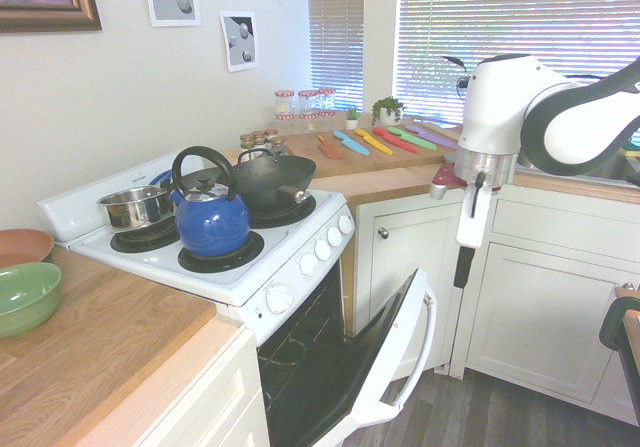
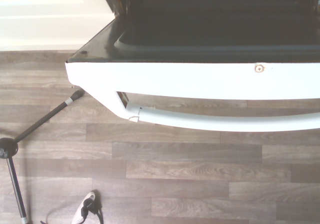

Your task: Close the oven

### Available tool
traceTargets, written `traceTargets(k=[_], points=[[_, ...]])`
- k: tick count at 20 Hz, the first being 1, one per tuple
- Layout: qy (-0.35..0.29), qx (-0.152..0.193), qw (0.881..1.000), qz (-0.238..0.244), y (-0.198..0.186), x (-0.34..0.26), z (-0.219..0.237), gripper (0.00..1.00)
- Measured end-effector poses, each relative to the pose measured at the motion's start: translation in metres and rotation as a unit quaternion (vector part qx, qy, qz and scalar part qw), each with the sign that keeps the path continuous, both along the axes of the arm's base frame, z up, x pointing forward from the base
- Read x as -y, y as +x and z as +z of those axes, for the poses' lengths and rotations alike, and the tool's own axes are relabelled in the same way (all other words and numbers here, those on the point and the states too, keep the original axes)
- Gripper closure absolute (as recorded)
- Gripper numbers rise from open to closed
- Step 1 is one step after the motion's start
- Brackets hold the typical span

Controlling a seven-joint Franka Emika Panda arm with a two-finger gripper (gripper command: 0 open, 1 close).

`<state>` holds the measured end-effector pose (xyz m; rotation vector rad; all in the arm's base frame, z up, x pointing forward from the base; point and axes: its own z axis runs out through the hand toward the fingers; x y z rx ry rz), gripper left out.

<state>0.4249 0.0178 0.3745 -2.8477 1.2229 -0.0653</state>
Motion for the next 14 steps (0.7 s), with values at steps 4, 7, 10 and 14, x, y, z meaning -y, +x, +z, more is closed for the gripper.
traceTargets(k=[4, 7, 10, 14], points=[[-0.005, -0.005, 1.0, 0.001, 0.001, 0.003, -0.004, 0.0], [-0.007, -0.031, 0.999, 0.0, 0.005, 0.009, -0.028, 0.0], [-0.001, -0.057, 0.998, -0.005, 0.009, 0.013, -0.064, 0.0], [0.014, -0.07, 0.997, -0.013, 0.013, 0.021, -0.117, 0.0]])
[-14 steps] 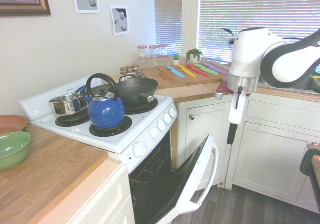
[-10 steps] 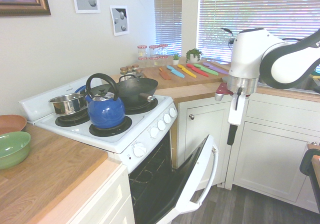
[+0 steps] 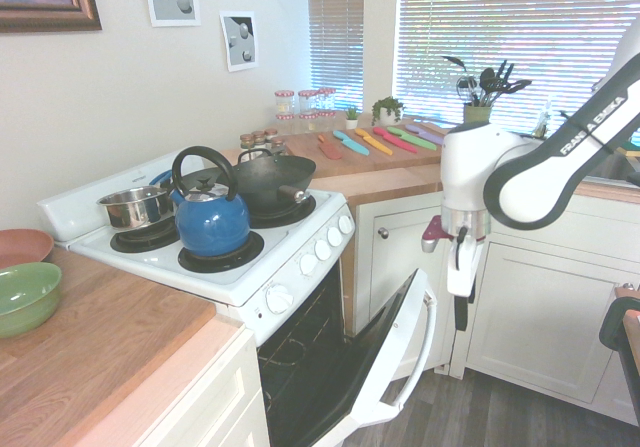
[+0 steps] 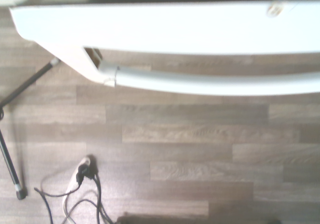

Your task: Close the oven

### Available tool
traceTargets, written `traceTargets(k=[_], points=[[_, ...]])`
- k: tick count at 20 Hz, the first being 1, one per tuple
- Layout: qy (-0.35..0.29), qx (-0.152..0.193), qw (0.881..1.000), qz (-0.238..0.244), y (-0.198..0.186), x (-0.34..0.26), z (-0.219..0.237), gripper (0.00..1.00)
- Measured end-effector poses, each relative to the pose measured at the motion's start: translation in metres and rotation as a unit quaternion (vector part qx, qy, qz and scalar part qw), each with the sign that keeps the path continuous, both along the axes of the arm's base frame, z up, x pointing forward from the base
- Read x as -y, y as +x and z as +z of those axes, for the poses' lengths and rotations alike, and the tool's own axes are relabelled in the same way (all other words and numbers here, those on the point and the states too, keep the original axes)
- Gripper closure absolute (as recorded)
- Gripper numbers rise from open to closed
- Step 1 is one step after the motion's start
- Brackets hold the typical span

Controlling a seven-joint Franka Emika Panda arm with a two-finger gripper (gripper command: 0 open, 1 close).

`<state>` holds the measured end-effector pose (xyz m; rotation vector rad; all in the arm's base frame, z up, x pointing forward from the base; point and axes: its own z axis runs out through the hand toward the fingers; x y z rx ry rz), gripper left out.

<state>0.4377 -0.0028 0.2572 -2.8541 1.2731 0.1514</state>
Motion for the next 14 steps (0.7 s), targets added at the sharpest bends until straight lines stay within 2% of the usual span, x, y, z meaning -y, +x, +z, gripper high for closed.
traceTargets(k=[2, 7, 14], points=[[0.007, 0.001, 1.0, -0.006, -0.002, 0.003, -0.03, 0.0], [0.011, 0.031, 0.999, -0.003, -0.003, 0.004, -0.091, 0.0], [-0.006, 0.085, 0.996, 0.009, 0.026, -0.004, -0.109, 0.0]])
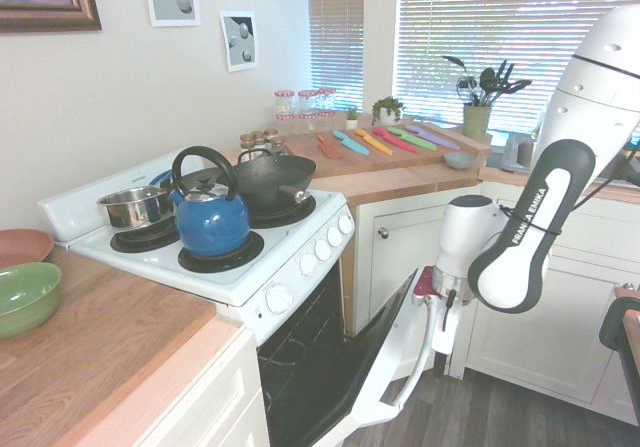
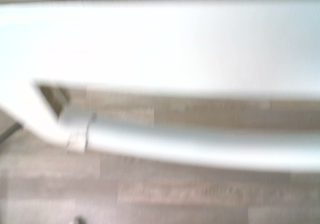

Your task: Close the oven

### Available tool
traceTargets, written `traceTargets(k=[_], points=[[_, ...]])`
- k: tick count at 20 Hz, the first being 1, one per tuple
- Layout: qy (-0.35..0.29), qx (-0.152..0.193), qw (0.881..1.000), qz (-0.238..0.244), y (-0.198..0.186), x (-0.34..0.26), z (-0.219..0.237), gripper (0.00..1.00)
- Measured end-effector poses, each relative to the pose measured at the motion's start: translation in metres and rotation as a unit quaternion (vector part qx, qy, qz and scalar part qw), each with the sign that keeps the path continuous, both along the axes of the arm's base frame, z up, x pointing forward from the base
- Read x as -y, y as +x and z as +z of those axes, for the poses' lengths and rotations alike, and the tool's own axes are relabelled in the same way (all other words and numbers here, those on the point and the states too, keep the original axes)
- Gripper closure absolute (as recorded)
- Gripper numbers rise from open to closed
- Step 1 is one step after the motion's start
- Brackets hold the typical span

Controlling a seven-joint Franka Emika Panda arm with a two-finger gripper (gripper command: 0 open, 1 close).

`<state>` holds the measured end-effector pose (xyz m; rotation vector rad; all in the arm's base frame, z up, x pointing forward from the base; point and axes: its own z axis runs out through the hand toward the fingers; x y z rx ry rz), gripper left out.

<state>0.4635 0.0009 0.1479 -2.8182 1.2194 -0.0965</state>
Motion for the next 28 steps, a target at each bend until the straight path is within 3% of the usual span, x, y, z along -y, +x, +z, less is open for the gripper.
traceTargets(k=[7, 15, 28], points=[[-0.016, 0.006, 1.0, -0.024, 0.032, 0.029, -0.025, 0.0], [-0.023, 0.004, 1.0, -0.019, 0.05, 0.027, -0.044, 0.0], [-0.029, 0.05, 0.998, 0.019, 0.136, -0.035, -0.002, 0.0]])
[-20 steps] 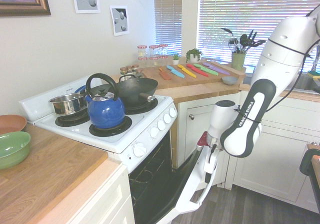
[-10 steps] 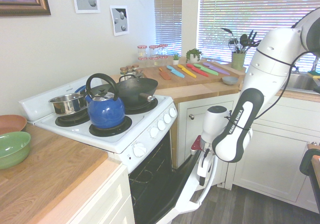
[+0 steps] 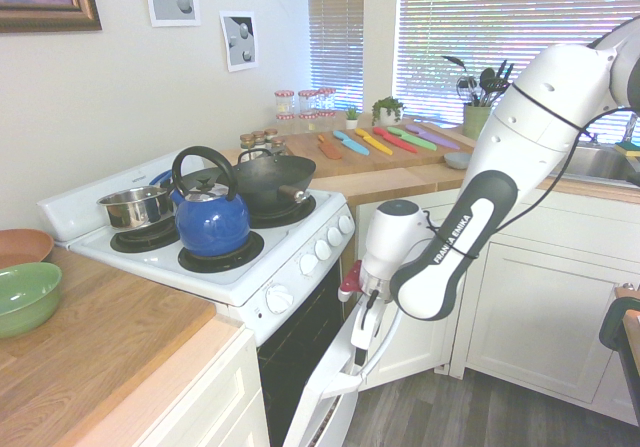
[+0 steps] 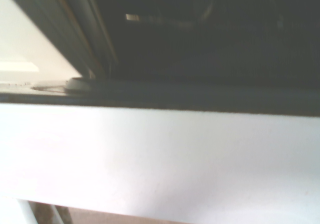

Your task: Close the oven

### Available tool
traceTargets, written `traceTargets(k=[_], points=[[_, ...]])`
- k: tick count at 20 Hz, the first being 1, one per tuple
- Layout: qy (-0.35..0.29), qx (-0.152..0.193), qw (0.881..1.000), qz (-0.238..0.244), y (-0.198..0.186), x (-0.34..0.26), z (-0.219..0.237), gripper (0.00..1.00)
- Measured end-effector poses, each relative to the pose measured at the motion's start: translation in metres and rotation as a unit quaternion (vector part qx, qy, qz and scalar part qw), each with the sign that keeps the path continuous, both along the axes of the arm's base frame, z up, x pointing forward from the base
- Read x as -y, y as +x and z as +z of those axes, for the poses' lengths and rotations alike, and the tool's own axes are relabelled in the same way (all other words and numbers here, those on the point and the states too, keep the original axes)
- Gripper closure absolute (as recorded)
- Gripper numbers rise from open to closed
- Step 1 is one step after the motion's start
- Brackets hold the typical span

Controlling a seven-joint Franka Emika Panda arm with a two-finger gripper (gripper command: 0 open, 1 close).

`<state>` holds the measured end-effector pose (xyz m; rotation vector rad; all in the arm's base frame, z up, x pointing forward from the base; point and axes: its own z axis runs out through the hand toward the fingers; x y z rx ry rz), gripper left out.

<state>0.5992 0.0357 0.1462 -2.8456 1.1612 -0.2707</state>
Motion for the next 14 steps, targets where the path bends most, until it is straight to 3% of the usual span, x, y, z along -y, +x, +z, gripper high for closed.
traceTargets(k=[7, 11, 14], points=[[0.002, 0.018, 1.0, -0.013, 0.069, -0.004, 0.0, 0.0], [0.008, 0.058, 0.998, -0.013, 0.102, -0.01, 0.036, 0.0], [0.008, 0.056, 0.998, -0.009, 0.102, -0.012, 0.051, 0.0]])
